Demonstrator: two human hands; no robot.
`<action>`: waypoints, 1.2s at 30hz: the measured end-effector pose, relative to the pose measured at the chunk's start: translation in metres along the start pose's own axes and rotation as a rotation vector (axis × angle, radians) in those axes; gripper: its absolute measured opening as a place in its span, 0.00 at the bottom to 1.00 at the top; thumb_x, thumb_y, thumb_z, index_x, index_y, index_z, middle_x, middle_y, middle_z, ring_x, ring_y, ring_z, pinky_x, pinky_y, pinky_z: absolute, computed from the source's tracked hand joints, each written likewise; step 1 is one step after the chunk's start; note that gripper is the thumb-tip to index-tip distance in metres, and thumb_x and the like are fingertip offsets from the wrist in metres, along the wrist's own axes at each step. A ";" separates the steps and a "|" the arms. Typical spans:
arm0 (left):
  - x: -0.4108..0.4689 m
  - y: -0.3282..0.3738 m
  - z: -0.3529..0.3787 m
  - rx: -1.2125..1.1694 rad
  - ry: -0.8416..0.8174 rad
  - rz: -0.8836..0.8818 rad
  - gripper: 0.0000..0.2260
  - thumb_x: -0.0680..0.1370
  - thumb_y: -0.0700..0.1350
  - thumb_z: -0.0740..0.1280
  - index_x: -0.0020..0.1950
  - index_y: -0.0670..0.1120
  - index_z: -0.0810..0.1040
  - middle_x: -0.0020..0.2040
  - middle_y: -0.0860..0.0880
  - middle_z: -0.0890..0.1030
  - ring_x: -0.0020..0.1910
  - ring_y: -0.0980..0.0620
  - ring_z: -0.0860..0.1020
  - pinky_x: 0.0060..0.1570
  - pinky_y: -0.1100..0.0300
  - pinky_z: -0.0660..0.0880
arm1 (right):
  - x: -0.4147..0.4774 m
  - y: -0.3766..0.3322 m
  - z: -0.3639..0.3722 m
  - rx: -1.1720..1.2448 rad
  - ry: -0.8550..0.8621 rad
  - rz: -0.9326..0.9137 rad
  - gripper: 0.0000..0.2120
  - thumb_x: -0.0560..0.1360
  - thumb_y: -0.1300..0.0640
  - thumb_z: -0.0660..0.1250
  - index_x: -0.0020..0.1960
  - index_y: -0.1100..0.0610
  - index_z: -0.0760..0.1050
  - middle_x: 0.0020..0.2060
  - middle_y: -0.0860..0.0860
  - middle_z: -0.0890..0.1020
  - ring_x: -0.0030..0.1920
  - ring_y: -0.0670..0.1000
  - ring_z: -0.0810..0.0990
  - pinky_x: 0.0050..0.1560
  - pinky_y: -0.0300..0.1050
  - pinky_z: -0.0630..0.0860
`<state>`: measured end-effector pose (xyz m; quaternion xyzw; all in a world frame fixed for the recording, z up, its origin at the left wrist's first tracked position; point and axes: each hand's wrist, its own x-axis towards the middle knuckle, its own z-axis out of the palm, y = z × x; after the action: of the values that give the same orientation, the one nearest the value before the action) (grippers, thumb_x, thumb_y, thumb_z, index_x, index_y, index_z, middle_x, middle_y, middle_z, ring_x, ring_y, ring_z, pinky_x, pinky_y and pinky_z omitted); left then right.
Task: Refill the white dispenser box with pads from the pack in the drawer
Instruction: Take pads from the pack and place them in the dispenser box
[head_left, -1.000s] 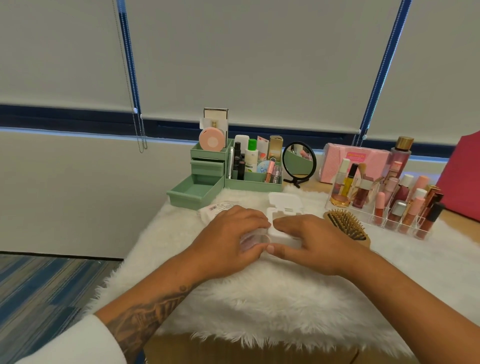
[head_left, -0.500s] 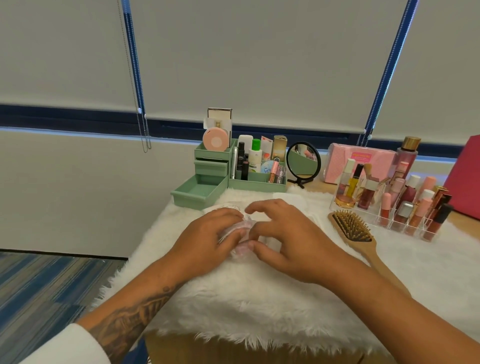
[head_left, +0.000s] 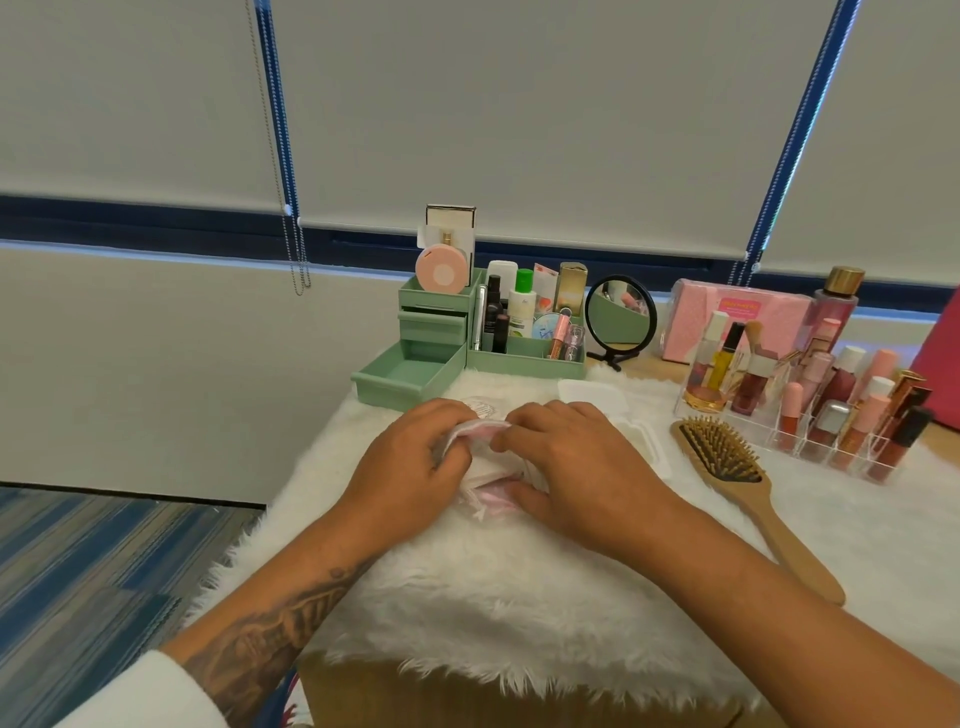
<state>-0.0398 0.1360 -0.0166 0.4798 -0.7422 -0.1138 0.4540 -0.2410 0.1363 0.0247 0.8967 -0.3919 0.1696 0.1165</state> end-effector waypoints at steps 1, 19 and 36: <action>0.000 -0.002 0.000 -0.020 -0.009 0.000 0.11 0.80 0.42 0.64 0.58 0.52 0.82 0.55 0.60 0.81 0.56 0.57 0.79 0.55 0.52 0.78 | 0.000 0.000 0.000 -0.008 0.004 -0.004 0.16 0.74 0.46 0.70 0.60 0.47 0.79 0.60 0.47 0.78 0.58 0.52 0.75 0.58 0.49 0.70; 0.002 0.001 -0.004 -0.197 -0.040 -0.041 0.12 0.80 0.42 0.61 0.55 0.49 0.84 0.50 0.53 0.84 0.52 0.50 0.82 0.52 0.50 0.79 | 0.015 -0.016 0.009 0.011 0.136 -0.105 0.06 0.75 0.55 0.70 0.51 0.51 0.84 0.66 0.53 0.77 0.66 0.57 0.72 0.59 0.53 0.71; -0.002 0.007 -0.004 -0.062 -0.155 -0.074 0.16 0.74 0.52 0.65 0.62 0.59 0.78 0.50 0.58 0.83 0.47 0.54 0.80 0.46 0.47 0.80 | 0.000 0.002 -0.001 0.597 0.380 0.195 0.03 0.79 0.55 0.66 0.50 0.48 0.78 0.46 0.40 0.78 0.48 0.44 0.76 0.52 0.50 0.74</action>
<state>-0.0404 0.1428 -0.0110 0.4821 -0.7530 -0.1902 0.4055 -0.2427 0.1356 0.0260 0.8021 -0.3803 0.4502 -0.0964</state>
